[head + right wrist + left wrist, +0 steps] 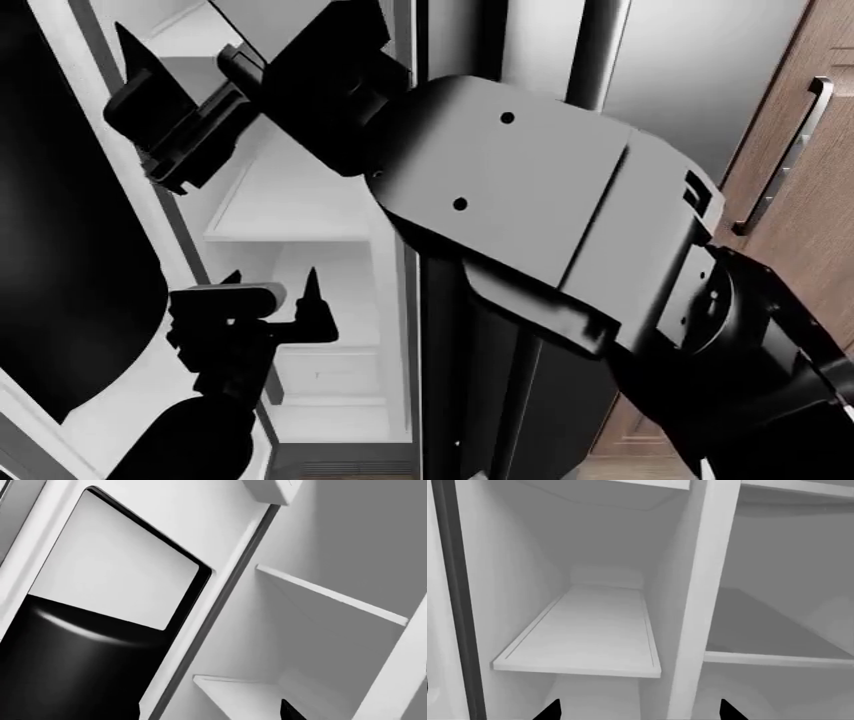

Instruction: Open the fridge door

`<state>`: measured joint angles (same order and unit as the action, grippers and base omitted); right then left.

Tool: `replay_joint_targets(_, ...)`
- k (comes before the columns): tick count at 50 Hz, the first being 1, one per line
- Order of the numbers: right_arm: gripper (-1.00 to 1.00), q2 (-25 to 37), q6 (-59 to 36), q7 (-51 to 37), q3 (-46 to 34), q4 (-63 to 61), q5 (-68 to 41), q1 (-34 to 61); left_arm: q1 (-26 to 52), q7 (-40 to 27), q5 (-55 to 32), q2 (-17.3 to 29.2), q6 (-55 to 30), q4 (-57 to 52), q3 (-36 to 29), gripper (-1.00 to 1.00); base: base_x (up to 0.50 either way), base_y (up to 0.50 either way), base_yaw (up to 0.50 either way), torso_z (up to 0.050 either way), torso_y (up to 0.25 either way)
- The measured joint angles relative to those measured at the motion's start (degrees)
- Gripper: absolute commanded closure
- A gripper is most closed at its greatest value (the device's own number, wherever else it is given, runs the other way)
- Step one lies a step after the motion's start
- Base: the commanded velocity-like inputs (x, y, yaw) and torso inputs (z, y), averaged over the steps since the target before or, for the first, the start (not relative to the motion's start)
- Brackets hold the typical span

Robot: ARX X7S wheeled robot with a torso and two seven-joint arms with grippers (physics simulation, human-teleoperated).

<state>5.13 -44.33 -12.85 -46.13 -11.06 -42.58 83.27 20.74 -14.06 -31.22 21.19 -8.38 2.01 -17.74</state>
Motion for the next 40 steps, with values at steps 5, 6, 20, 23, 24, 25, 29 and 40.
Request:
replay_joint_targets(5,-1.00,-0.64,0.71,1.38,-0.92,1.18,0.08,1.21,-0.01,0.04,0.06,-0.02,0.16,0.20,-0.08,-1.00,0.00,0.00,0.00,0.000,0.000)
replay_joint_targets(6,-1.00,-0.70,0.92,1.71,-1.11,1.42,0.11,1.41,0.00,0.05,0.08,-0.04,0.21,0.26,-0.10,-1.00,0.00,0.00,0.00,0.000,0.000)
replay_joint_targets(20,-1.00,-0.59,5.12,6.91,-3.01,6.50,0.94,3.03,-0.09,0.19,0.18,-0.12,0.66,0.79,-0.33,-1.00,0.00,0.00,0.00,0.000,0.000)
replay_joint_targets(23,-1.00,-1.56,5.99,7.54,-3.46,8.94,1.10,3.87,-0.09,0.21,0.20,-0.14,0.74,0.91,-0.38,-1.00,0.00,0.00,0.00,0.000,0.000)
replay_joint_targets(24,-1.00,-1.88,6.35,7.67,-3.70,9.80,1.04,4.20,-0.09,0.22,0.21,-0.15,0.76,0.95,-0.39,-1.00,0.00,0.00,0.00,0.000,0.000)
replay_joint_targets(25,-1.00,-2.18,6.77,7.78,-4.00,10.71,0.91,4.55,-0.09,0.23,0.22,-0.16,0.79,1.00,-0.41,-1.00,0.00,0.00,0.00,0.000,0.000)
replay_joint_targets(29,-1.00,-3.09,8.83,7.96,-5.53,14.26,-0.13,6.04,-0.08,0.28,0.28,-0.21,0.96,1.25,-0.48,-1.00,0.00,0.00,0.00,0.000,0.000)
replay_joint_targets(40,-1.00,-4.41,19.32,7.69,-15.72,24.78,-8.33,12.50,-0.22,0.27,0.30,-0.20,1.18,1.51,-0.62,-1.00,0.00,0.00,0.00,0.000,0.000)
